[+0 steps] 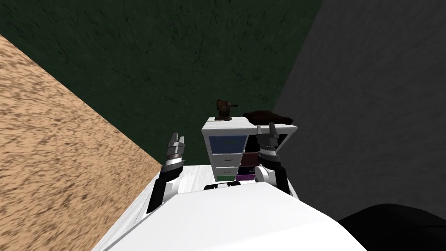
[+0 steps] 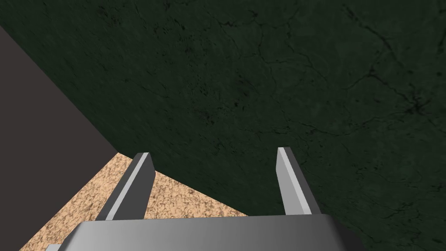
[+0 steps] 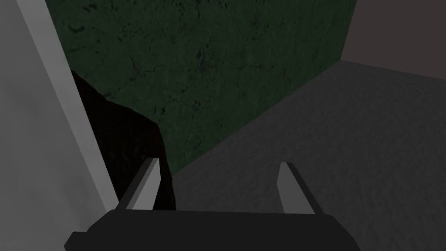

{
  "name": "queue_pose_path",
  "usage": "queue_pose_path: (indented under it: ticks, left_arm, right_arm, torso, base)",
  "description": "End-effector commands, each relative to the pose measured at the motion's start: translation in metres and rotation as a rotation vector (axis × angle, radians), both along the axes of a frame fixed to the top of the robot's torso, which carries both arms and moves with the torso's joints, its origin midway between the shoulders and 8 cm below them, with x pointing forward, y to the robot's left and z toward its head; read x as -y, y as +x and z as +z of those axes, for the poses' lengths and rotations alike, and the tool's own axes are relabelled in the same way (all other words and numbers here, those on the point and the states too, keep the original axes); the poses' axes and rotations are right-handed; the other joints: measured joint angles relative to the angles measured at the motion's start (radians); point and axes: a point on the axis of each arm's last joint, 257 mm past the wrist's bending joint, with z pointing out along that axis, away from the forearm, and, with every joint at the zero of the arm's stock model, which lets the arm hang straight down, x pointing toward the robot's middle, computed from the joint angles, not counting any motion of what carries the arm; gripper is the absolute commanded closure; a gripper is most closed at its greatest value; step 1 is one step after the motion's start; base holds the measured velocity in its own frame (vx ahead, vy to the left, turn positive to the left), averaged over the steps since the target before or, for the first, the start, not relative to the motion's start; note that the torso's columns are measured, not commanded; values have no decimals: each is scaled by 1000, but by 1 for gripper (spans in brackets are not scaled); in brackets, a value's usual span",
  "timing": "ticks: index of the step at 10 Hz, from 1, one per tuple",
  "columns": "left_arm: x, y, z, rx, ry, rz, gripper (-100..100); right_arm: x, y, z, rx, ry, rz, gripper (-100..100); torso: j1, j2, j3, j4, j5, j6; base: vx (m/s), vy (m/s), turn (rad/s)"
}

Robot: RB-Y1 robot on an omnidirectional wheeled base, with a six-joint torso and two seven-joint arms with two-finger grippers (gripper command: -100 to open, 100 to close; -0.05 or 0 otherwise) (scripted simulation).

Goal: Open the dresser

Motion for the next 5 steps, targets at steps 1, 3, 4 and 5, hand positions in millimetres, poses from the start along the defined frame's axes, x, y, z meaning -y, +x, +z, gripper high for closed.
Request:
queue_pose_path:
  ticks: [1, 3, 4, 5]
  left_arm:
    - [0, 0, 0, 0, 0, 0, 0]
    - [0, 0, 0, -1, 0, 0, 0]
    - [0, 0, 0, -1, 0, 0, 0]
    - [0, 0, 0, -1, 0, 0, 0]
  right_arm:
    - [0, -1, 2, 5, -1, 0, 0]
    - [-10, 4, -2, -16, -99, -1, -100]
    - [-13, 6, -5, -26, -146, -10, -100]
    - [-17, 9, -8, -37, -197, -26, -100]
  torso:
    - [-1, 72, -149, 73, -1, 0]
    - [0, 180, -365, 180, 0, -1]
    - [0, 183, -388, 186, -1, -3]
    - [0, 182, -396, 189, 0, -3]
  base:
    - [0, 0, 0]
    - [-5, 7, -42]
    - [-26, 18, -24]
    - [-11, 23, -13]
